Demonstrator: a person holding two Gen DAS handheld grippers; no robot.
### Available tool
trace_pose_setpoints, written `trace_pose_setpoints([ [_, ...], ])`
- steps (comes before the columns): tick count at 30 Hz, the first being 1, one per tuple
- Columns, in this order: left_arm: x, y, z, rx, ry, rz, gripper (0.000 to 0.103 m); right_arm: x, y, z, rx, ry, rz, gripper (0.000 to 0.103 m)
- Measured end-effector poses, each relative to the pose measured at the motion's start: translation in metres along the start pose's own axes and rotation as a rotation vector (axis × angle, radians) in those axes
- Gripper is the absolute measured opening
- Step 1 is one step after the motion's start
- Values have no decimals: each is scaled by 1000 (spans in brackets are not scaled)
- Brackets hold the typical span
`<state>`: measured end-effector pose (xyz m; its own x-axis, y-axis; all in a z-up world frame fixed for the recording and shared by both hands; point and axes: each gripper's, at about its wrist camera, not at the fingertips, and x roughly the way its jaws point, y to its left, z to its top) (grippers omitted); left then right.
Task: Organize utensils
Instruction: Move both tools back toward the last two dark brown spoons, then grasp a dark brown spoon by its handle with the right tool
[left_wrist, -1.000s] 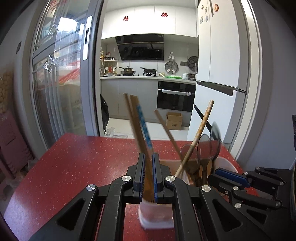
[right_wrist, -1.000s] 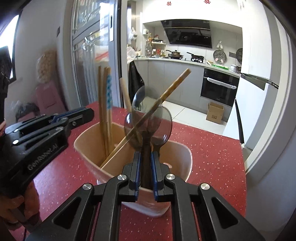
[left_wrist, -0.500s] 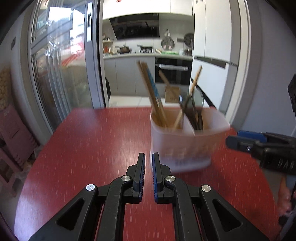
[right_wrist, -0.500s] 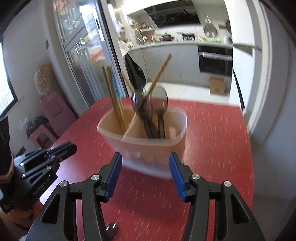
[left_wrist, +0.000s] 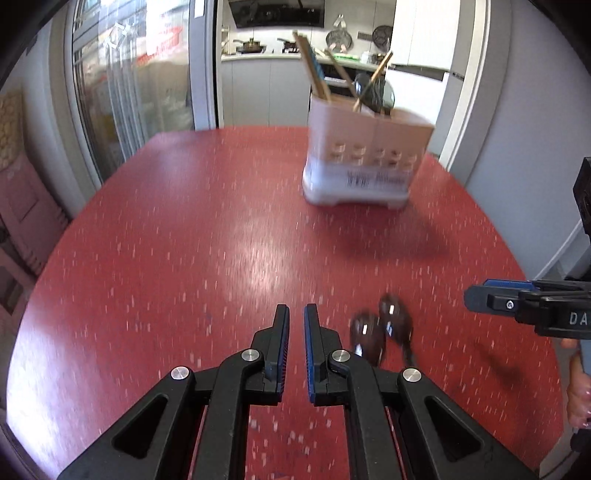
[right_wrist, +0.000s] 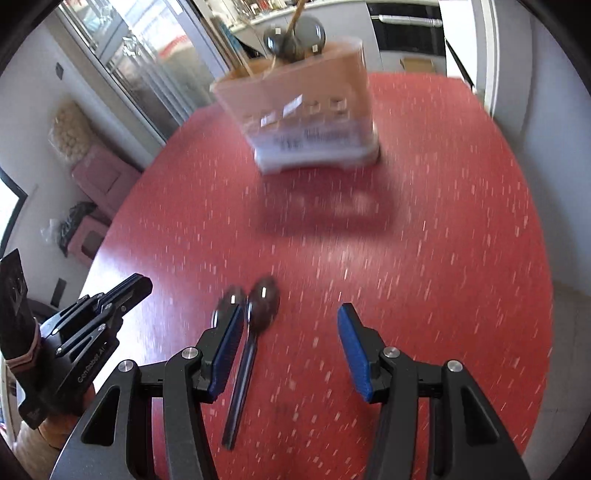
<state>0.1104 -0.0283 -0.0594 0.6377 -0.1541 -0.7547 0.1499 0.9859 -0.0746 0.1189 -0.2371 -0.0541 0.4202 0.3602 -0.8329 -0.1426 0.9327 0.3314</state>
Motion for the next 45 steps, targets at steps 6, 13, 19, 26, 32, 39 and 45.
trace_pose_setpoints([
  [6, 2, 11, -24, -22, 58, -7, 103, 8, 8, -25, 18, 49, -27, 57],
  [13, 1, 21, -33, -9, 36, 42, 103, 25, 35, -30, -22, 106, -87, 57],
  [19, 2, 36, -44, -15, 61, 113, 103, 52, 59, -27, -67, 187, -199, 57],
  [26, 3, 42, -51, -8, 122, 97, 103, 70, 81, -25, -141, 247, -315, 52],
  [32, 2, 30, -51, 29, 147, 43, 103, 70, 76, -25, -130, 254, -312, 27],
  [39, 7, 2, -46, 55, 184, -15, 103, 61, 55, -22, -83, 224, -220, 12],
  [45, 25, -25, -37, 103, 252, -29, 103, 42, 29, -20, 2, 169, -108, 12],
])
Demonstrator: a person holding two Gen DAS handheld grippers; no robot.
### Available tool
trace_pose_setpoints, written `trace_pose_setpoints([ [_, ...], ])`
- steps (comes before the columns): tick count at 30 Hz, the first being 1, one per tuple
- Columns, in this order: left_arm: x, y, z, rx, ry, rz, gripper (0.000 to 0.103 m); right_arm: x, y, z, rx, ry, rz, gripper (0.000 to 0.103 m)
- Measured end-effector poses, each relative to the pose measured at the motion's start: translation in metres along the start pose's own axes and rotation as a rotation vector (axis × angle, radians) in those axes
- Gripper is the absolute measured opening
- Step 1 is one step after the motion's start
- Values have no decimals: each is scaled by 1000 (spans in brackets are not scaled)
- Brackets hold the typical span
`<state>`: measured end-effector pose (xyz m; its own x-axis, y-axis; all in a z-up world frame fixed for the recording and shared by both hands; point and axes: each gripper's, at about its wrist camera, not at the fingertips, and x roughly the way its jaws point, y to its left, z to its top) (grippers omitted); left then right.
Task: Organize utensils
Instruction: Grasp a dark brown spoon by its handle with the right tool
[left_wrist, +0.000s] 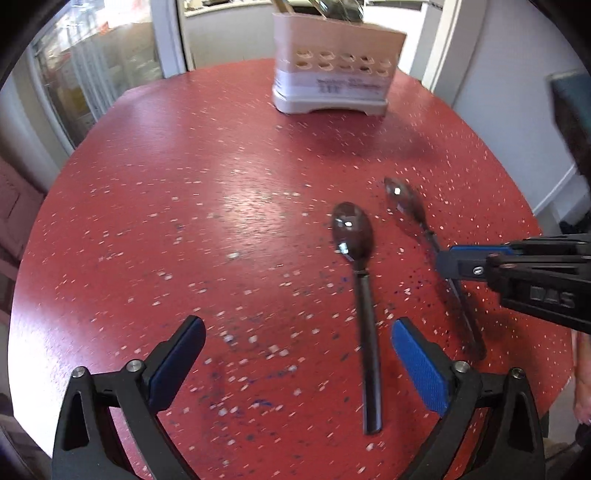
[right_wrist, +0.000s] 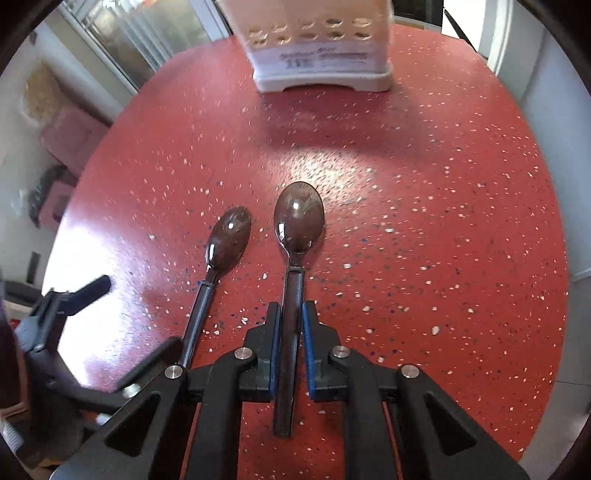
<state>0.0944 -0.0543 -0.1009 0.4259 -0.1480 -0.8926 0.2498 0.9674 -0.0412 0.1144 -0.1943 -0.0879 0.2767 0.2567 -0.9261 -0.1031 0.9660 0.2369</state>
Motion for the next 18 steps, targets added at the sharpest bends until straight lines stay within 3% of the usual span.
trace_pose_setpoints([
  [4, 13, -12, 7, 30, 71, 4, 100, -14, -6, -3, -10, -35, 24, 12],
  [9, 13, -23, 12, 89, 95, 22, 100, -23, -10, -7, -2, -52, 66, 12],
  [18, 14, -20, 15, 72, 133, 6, 99, -30, -20, -11, -2, -73, 115, 12],
])
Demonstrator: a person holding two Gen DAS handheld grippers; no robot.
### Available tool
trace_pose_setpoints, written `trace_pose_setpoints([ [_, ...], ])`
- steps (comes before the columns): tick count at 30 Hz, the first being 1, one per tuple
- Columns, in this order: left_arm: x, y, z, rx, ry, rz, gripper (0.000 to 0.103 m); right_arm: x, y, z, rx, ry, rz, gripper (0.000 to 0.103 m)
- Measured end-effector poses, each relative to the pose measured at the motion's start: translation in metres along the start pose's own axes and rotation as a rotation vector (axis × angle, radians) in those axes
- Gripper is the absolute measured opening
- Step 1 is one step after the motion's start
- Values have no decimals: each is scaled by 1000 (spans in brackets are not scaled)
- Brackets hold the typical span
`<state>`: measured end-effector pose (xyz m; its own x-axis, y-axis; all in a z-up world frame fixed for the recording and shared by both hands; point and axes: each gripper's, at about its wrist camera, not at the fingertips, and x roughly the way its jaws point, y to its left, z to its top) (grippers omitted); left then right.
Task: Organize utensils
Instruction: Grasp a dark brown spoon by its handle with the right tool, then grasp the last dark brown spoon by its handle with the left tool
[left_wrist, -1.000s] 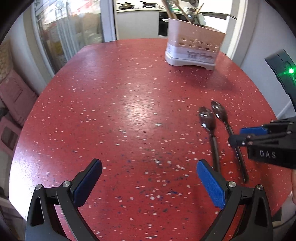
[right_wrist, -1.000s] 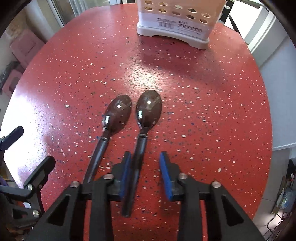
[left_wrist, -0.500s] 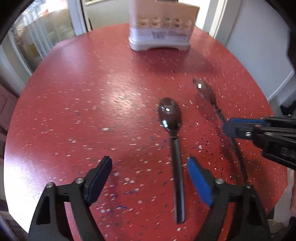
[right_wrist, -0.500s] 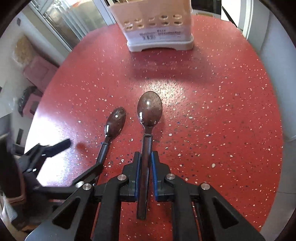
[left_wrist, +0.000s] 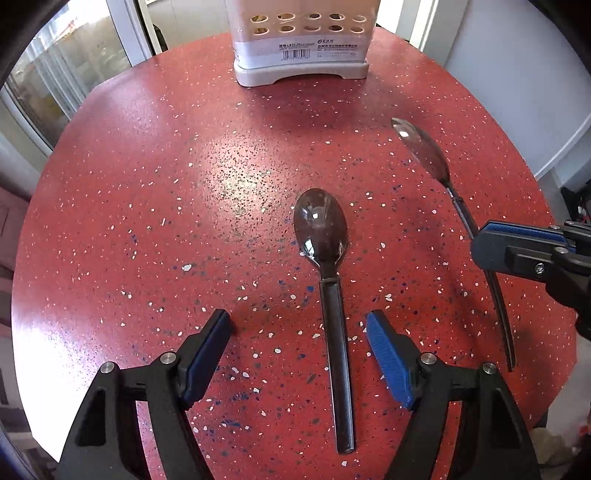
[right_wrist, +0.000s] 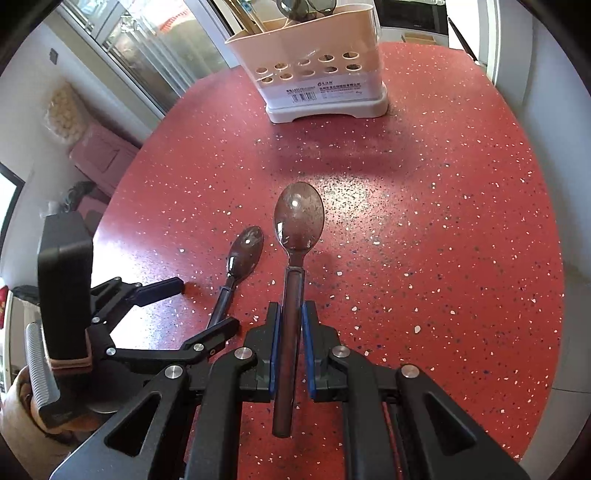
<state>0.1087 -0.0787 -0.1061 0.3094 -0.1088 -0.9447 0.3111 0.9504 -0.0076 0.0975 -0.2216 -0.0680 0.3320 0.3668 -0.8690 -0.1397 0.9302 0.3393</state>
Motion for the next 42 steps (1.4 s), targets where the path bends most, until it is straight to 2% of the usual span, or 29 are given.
trace_pose_setpoints([
  [3, 1, -2, 4, 17, 2, -11, 94, -3, -4, -2, 6, -3, 15, 12],
  [8, 2, -13, 11, 64, 15, -24, 78, -7, -10, -3, 15, -7, 28, 12],
  [15, 0, -20, 15, 86, 22, -34, 71, -8, -13, -4, 10, -11, 49, 12],
  [21, -2, -36, 17, 136, 20, -42, 52, -10, -13, -3, 11, -14, 49, 12],
  [22, -5, -40, 16, 142, 17, -57, 40, -10, -13, -3, 11, -15, 50, 12],
  [26, -8, -45, 10, 158, -13, -42, 40, -10, -12, -4, 10, -17, 52, 12],
  [29, -11, -46, 3, 131, -44, -52, 40, -9, -13, -4, 13, -17, 57, 12],
  [35, -20, -34, -14, 57, -147, -61, 40, -11, -18, -3, 12, -21, 64, 12],
  [42, -40, -39, -20, 62, -237, -31, 40, -14, -21, -5, 18, -31, 68, 12],
])
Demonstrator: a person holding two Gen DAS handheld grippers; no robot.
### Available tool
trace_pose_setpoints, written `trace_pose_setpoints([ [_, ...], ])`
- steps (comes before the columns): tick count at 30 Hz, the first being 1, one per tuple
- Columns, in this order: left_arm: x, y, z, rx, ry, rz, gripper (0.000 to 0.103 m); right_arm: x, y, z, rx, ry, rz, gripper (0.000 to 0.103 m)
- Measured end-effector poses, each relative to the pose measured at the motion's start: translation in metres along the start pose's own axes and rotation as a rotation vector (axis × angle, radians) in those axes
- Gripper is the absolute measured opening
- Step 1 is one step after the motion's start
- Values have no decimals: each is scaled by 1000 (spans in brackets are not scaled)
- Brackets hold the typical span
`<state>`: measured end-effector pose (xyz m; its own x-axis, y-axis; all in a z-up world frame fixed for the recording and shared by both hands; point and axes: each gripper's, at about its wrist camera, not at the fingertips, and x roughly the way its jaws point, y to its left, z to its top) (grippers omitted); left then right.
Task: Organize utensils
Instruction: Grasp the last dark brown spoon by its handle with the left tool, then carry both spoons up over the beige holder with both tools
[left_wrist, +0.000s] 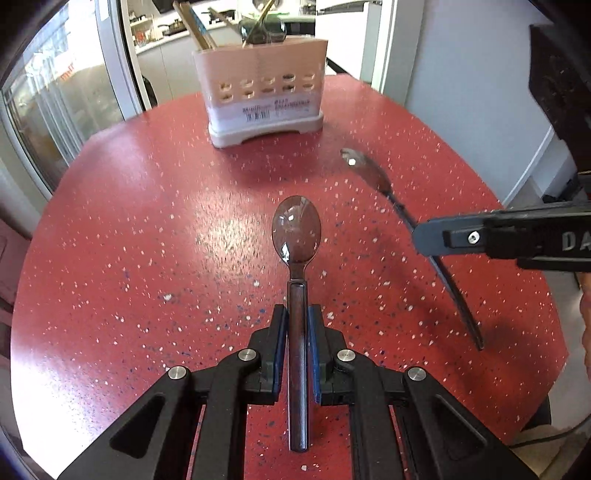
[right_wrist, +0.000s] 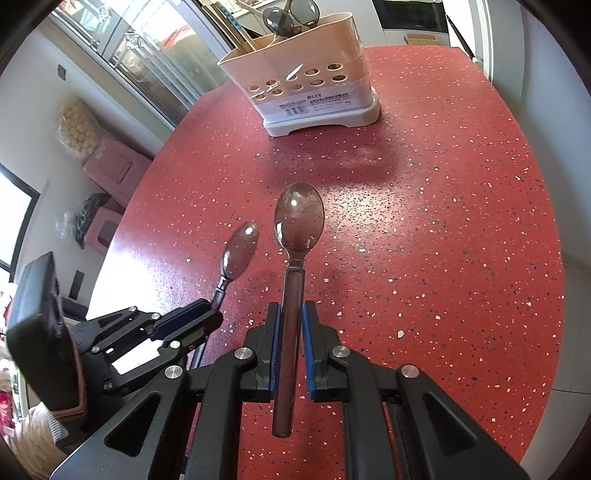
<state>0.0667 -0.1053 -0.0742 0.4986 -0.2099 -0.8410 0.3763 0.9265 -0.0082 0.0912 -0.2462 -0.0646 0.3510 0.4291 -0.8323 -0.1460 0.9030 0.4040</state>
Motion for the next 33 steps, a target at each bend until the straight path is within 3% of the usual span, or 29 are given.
trace_pose_setpoints([
  [16, -15, 4, 1, -14, -75, 33, 40, -2, -4, -2, 9, -10, -4, 12],
  [33, -26, 27, 20, -92, -149, 26, 40, -9, -8, 10, 8, -37, 26, 12],
])
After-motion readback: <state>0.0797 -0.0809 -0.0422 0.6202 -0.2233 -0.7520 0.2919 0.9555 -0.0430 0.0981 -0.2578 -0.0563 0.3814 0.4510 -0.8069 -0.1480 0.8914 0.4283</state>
